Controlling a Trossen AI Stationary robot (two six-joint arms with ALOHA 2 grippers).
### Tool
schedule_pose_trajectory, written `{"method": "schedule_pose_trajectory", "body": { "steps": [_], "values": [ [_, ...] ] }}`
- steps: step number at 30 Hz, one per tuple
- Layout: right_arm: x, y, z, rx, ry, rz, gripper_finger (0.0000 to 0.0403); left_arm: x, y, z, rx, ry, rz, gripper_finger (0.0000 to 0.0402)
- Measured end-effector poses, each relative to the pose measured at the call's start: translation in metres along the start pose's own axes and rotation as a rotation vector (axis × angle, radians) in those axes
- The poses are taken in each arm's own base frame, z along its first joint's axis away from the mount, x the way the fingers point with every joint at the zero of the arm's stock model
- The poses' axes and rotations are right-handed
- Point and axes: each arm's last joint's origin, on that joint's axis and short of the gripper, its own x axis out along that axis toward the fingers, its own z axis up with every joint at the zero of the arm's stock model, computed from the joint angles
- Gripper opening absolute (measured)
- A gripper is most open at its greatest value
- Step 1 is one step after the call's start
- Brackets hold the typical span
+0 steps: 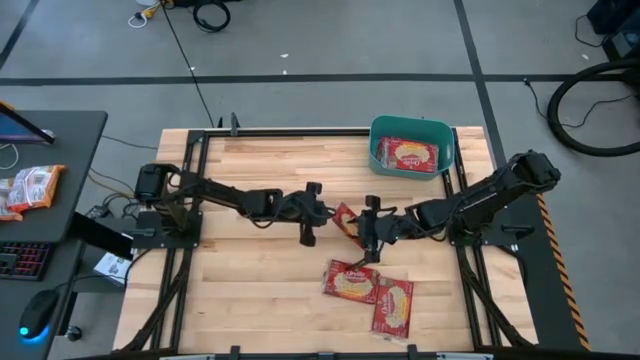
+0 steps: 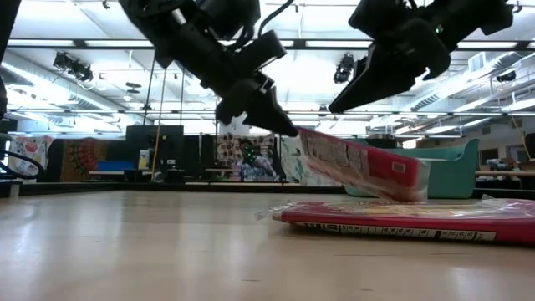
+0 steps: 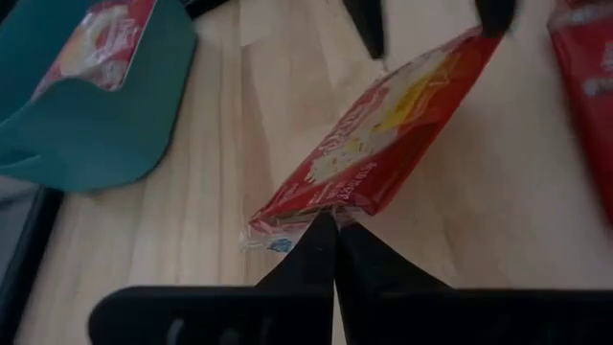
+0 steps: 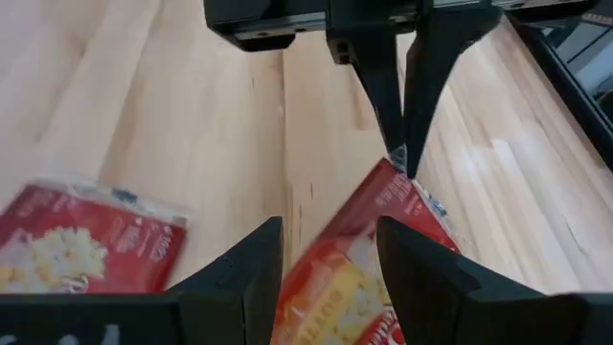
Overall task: Sort popcorn bags into baskets
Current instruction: Put the popcorn bag into the blue bin
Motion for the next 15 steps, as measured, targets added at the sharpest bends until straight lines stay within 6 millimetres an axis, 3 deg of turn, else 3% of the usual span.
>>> {"method": "schedule_pose_trajectory", "body": {
  "steps": [9, 15],
  "values": [
    [0.016, 0.016, -0.006, 0.051, 0.009, -0.06, 0.0176, -0.002, 0.008, 0.018, -0.106, 0.004, -0.001, 0.0001],
    [0.024, 0.028, 0.004, 0.063, 0.083, -0.258, 0.0176, -0.001, 0.012, 0.018, -0.17, 0.003, 0.011, 0.0001]
  ]
}}
